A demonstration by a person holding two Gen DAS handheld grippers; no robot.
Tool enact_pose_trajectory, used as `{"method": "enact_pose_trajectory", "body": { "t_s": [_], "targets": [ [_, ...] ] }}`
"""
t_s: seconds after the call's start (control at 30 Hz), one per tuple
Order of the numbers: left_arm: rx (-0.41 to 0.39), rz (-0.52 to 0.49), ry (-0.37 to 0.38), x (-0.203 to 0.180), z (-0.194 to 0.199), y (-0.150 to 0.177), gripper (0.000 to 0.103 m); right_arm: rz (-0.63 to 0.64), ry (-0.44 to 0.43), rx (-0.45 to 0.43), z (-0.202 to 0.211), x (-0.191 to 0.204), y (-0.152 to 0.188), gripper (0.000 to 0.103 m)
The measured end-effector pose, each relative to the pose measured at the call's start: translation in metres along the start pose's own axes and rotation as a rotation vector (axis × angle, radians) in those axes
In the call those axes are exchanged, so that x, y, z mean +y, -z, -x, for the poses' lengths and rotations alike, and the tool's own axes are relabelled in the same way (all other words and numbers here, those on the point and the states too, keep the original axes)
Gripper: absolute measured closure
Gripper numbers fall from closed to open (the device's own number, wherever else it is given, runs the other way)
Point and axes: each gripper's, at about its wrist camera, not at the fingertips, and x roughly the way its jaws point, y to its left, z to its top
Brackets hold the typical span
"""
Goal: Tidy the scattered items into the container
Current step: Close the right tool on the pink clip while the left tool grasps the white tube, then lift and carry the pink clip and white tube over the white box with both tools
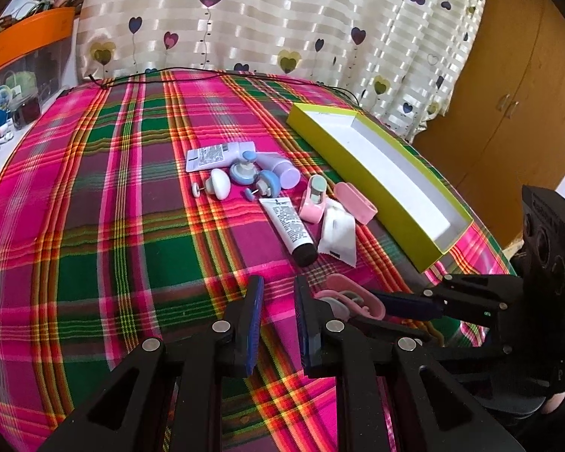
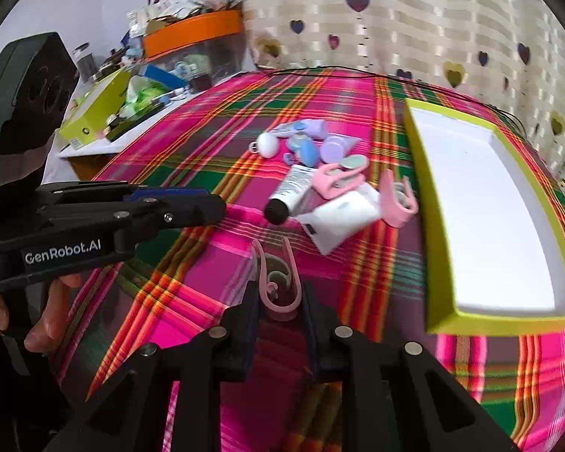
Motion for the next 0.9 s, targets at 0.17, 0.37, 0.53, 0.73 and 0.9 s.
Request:
{"method": "enact_pose_trajectory", "body": {
  "t_s": [0.17, 0.37, 0.53, 0.73, 0.9],
  "targets": [
    [0.002, -0.017, 0.002, -0.009, -0.006, -0.006, 0.086, -0.037, 0.032, -0.005, 0.008, -0.011, 0.007, 0.081],
    [0.009, -0.016, -0.014, -0.017, -0.020, -0.014, 0.082, -0.056, 0.034, -0.006, 0.011, -0.019, 0.012, 0.081],
    [0.003, -0.003, -0.031, -0.019, -0.027, -0.022, 0.074, -0.058, 0.029, -0.008, 0.010, -0.020, 0.012, 0.081],
    [0.018, 0.004, -0.056, -0.020, -0.042, -0.028, 0.074, -0.066, 0.030, -0.014, 0.010, -0.022, 0.013, 0.081],
    [0.036, 0.007, -0.078, -0.019, -0.053, -0.027, 0.074, -0.075, 0.035, -0.017, 0.011, -0.024, 0.013, 0.081]
  ]
}}
